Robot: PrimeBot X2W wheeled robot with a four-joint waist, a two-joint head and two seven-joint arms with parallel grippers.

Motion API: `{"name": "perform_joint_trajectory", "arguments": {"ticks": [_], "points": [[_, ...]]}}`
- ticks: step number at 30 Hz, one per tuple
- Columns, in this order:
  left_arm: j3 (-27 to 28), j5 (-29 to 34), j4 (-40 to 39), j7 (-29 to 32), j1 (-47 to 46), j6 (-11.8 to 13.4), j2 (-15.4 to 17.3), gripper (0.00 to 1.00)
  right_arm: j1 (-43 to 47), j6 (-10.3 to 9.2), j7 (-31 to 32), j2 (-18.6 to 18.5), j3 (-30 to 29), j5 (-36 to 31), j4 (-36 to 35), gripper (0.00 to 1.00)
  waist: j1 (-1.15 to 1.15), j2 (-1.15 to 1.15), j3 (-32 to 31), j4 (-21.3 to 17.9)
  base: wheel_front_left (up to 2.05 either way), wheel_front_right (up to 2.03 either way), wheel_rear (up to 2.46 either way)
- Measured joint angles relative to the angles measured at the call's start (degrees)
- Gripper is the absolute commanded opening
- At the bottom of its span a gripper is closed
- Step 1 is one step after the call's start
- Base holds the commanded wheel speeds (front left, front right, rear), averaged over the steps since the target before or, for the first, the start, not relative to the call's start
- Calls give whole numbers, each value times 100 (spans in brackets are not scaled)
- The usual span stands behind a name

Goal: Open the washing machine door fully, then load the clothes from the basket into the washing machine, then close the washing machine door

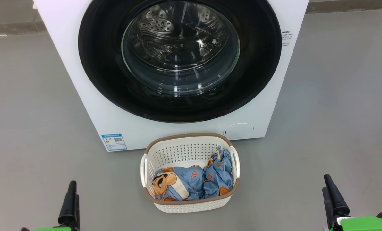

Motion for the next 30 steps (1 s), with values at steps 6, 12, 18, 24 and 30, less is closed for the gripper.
{"name": "perform_joint_trajectory", "arguments": {"ticks": [6,12,18,24,30], "points": [[-96,476,-23,-121,-59,0,86,100,-14,0,-132,-92,20,-604,7,100,0,0,-7,8,0,0,0],[-120,1250,-54,-214,-60,0,110,100,-23,0,-244,-104,22,-1392,5,100,0,0,-11,16,0,0,0],[-149,1979,-64,-308,-60,0,108,100,-64,0,-354,-112,23,-2220,-10,100,0,0,-15,20,0,0,0],[-181,2650,-65,-419,-60,0,115,100,-120,0,-455,-120,25,-2980,-53,100,0,0,-16,19,0,0,0],[-250,3233,-66,-492,-60,0,124,100,-124,0,-523,-105,30,-3643,-105,100,0,0,-20,24,0,0,0]]}}
